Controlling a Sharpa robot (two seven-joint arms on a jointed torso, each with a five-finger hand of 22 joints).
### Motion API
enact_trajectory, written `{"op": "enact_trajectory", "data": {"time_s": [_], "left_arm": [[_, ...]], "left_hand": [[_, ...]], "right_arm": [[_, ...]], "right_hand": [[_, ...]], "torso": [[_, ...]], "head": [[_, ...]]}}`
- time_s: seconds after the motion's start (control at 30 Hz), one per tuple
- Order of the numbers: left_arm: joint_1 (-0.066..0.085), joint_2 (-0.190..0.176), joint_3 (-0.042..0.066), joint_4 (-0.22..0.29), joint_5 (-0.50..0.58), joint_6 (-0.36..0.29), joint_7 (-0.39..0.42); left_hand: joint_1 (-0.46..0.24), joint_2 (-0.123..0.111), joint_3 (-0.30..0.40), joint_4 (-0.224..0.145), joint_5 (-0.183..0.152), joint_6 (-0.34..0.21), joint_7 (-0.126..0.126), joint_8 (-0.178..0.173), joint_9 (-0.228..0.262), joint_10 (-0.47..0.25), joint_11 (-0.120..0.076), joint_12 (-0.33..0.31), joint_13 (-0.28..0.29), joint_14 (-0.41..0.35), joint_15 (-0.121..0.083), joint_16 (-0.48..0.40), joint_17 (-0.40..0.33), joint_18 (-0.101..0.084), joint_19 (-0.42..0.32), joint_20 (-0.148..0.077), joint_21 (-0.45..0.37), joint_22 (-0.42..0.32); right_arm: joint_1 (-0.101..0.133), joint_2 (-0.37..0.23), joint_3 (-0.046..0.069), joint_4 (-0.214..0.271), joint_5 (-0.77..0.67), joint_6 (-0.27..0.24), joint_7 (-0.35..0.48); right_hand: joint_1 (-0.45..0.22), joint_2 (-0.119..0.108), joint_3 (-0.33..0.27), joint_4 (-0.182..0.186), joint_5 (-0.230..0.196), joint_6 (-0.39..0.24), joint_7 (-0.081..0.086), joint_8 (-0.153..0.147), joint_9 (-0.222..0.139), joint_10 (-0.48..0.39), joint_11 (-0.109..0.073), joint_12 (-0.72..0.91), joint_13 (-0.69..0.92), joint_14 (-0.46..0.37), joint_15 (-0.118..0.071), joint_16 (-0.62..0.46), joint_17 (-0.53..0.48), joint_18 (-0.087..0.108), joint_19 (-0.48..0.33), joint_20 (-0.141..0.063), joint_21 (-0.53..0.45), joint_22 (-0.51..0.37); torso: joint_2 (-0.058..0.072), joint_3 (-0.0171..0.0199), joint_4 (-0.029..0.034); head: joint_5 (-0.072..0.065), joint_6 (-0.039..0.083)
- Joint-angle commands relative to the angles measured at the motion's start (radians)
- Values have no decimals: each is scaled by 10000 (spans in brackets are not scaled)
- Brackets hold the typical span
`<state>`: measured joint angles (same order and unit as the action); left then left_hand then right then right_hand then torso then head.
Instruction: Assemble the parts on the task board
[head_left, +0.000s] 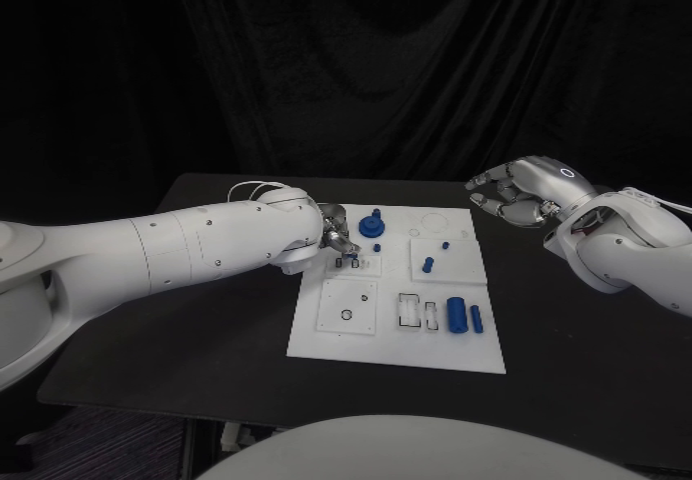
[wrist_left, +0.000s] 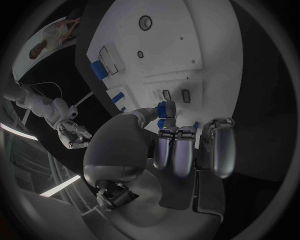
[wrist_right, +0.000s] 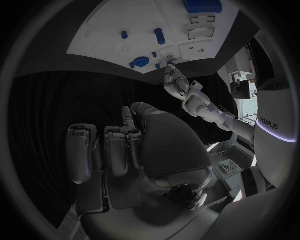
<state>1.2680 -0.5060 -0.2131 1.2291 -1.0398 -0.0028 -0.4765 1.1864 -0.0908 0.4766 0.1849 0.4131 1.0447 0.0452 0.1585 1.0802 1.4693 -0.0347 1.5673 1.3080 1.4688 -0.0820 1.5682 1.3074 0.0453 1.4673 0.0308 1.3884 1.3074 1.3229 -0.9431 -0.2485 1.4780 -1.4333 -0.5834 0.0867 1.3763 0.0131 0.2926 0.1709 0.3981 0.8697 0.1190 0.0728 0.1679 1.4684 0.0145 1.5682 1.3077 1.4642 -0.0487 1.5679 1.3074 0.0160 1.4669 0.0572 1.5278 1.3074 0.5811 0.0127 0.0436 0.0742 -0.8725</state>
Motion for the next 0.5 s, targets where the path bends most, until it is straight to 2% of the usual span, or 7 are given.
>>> {"op": "enact_trajectory", "data": {"time_s": [0.03, 0.5], "left_arm": [[-22, 44, 9, -12, -46, 287, -100], [-63, 152, 9, -98, -46, 521, -232]], "left_hand": [[19, 112, 479, -445, 56, 29, -73, 6, 16, 1015, 7, 35, 2628, 1020, -7, 26, 2634, -5, 91, -17, -45, 2040], [-11, 118, 481, -445, 55, 23, -67, 3, 15, 1015, 13, 35, 2628, 1020, -2, 26, 2634, 0, 80, -14, -67, 2033]], "right_arm": [[-19, 4, 8, 4, -18, 5, -132], [-19, -5, 8, 28, -18, 26, -150]], "right_hand": [[-39, -84, 53, 12, 52, 44, 21, -5, -9, 1024, 70, 26, 2631, 1066, 52, 29, 2634, -28, 769, 85, -30, 2460], [-39, -84, 53, 12, 52, 44, 21, -5, -9, 1024, 70, 26, 2631, 1066, 52, 29, 2634, -28, 769, 85, -30, 2460]], "torso": [[5, 3, 15], [-1, 8, 8]], "head": [[-6, -1], [-16, -1]]}}
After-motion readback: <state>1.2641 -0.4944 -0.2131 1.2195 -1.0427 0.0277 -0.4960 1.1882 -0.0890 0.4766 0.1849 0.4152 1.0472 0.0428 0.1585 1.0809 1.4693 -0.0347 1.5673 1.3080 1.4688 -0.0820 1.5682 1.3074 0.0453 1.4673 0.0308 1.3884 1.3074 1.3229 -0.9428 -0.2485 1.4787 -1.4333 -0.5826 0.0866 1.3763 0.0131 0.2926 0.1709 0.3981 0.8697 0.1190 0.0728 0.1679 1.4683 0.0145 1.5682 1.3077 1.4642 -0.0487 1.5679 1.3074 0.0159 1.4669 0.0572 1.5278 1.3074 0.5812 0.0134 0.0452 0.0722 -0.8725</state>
